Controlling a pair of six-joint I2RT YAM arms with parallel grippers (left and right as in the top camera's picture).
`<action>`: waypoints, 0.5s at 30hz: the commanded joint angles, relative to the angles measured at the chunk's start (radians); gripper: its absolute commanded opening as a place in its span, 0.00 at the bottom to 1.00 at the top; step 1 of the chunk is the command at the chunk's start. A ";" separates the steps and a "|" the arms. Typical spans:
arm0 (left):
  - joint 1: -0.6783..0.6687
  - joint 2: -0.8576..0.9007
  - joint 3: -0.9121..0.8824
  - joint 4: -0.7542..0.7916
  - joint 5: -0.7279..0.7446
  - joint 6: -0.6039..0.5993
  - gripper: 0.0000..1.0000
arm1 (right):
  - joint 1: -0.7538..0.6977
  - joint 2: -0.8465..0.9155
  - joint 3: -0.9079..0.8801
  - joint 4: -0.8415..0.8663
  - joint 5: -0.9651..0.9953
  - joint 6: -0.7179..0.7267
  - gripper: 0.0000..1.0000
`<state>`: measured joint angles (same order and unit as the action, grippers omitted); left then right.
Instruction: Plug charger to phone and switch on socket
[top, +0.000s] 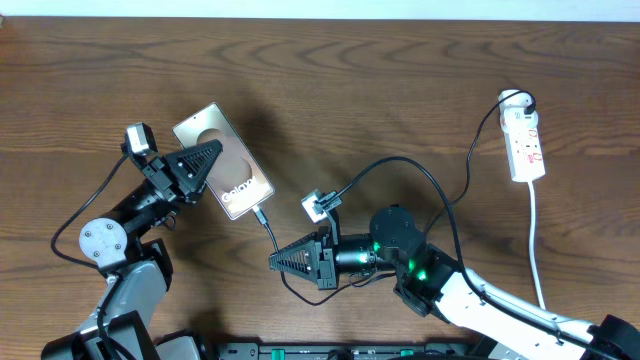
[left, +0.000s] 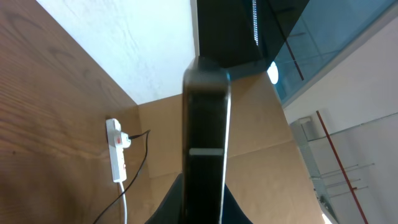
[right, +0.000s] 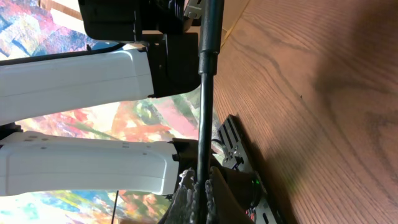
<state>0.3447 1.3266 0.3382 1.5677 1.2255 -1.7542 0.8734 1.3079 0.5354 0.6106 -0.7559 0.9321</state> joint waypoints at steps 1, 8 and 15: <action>-0.003 -0.008 0.030 0.019 0.006 0.006 0.08 | -0.002 0.002 -0.003 0.004 0.002 -0.005 0.01; -0.003 -0.008 0.030 0.019 0.024 0.007 0.07 | -0.002 0.002 -0.003 0.016 0.005 -0.006 0.01; -0.003 -0.008 0.030 0.019 0.024 0.018 0.07 | -0.002 0.002 -0.003 0.023 0.005 -0.025 0.01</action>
<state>0.3447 1.3266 0.3382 1.5677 1.2381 -1.7535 0.8734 1.3079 0.5350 0.6266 -0.7532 0.9310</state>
